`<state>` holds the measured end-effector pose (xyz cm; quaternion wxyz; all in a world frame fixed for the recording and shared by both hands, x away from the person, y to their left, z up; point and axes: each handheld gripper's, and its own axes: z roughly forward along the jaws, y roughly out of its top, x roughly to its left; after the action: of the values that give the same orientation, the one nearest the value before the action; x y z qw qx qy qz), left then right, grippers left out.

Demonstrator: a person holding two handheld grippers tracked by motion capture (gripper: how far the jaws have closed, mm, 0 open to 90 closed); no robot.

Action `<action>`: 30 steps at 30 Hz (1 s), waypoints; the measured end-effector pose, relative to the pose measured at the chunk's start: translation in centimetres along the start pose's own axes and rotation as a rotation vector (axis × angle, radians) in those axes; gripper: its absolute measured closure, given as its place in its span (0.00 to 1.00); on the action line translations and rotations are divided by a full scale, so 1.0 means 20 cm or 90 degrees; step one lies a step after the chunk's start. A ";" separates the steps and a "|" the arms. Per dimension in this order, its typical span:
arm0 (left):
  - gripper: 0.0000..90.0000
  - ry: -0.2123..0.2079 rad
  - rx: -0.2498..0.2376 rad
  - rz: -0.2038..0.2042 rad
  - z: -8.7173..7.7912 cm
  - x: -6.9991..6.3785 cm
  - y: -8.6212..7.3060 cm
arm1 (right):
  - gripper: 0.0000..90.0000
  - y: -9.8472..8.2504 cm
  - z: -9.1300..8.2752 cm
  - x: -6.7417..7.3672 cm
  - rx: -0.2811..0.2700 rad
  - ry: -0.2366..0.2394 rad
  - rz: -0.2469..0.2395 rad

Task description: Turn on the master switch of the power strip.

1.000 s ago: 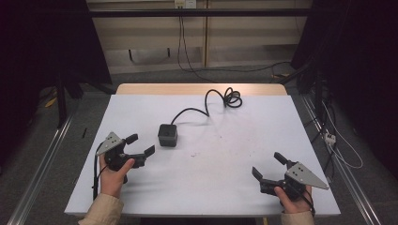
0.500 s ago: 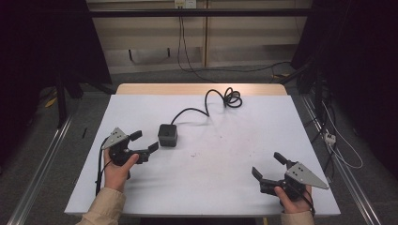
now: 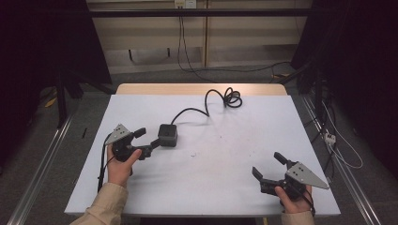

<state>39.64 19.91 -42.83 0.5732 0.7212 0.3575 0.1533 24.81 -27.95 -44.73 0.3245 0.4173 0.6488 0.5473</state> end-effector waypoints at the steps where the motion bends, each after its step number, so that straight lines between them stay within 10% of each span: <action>1: 0.21 -0.002 -0.001 -0.004 0.00 0.00 0.00 | 0.04 0.00 0.00 0.00 -0.001 0.000 0.000; 30: 0.54 -0.004 0.017 0.001 0.07 0.01 0.05 | 0.05 0.00 0.00 0.00 0.000 0.000 -0.001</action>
<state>40.92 18.96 -42.37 0.5648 0.7293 0.3573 0.1468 24.81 -27.91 -44.71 0.3253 0.4167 0.6492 0.5469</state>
